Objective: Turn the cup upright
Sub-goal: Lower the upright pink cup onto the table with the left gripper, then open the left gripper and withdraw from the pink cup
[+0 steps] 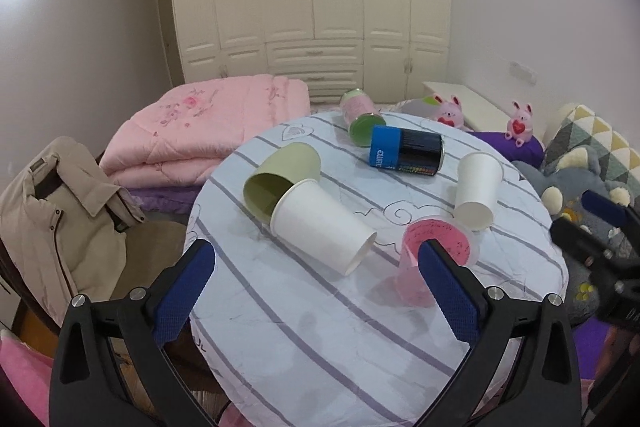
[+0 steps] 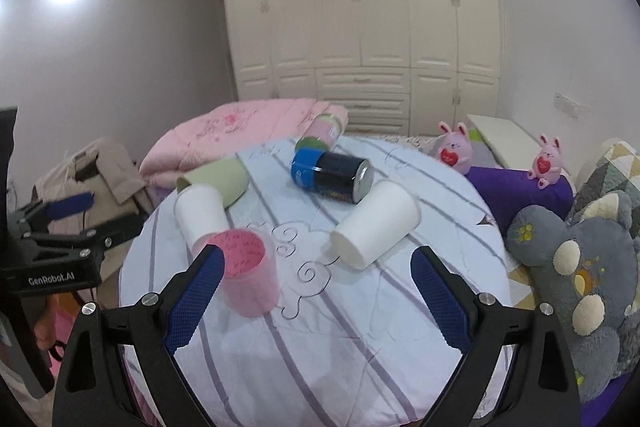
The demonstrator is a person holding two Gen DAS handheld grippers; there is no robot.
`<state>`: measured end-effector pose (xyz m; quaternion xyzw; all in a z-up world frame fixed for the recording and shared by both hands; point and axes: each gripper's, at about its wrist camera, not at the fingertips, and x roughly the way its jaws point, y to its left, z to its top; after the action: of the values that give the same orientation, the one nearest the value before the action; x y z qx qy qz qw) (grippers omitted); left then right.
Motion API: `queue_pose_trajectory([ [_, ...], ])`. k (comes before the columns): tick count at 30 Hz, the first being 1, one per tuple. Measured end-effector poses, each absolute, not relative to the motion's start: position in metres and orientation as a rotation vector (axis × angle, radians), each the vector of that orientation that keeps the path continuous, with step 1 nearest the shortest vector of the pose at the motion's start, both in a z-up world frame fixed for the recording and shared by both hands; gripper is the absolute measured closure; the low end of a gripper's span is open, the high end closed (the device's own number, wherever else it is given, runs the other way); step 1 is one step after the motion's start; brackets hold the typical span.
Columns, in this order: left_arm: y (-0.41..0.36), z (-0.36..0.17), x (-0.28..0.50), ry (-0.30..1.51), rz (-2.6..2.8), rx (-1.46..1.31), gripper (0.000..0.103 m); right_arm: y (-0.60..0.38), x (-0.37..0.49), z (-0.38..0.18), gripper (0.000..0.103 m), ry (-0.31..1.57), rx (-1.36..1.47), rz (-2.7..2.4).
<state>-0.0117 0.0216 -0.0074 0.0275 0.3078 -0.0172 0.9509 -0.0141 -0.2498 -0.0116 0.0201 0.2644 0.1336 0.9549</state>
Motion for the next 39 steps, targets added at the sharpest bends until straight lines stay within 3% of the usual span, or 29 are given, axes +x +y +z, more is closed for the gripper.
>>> queue_pose_trajectory([
  [28,0.021,-0.010,-0.014,0.649,-0.094,0.026,0.000,-0.250,-0.016,-0.009,0.007,0.503,0.060,0.250],
  [39,0.018,-0.001,-0.023,0.556,-0.144,0.010,0.000,-0.252,-0.019,-0.008,0.007,0.486,0.062,0.229],
])
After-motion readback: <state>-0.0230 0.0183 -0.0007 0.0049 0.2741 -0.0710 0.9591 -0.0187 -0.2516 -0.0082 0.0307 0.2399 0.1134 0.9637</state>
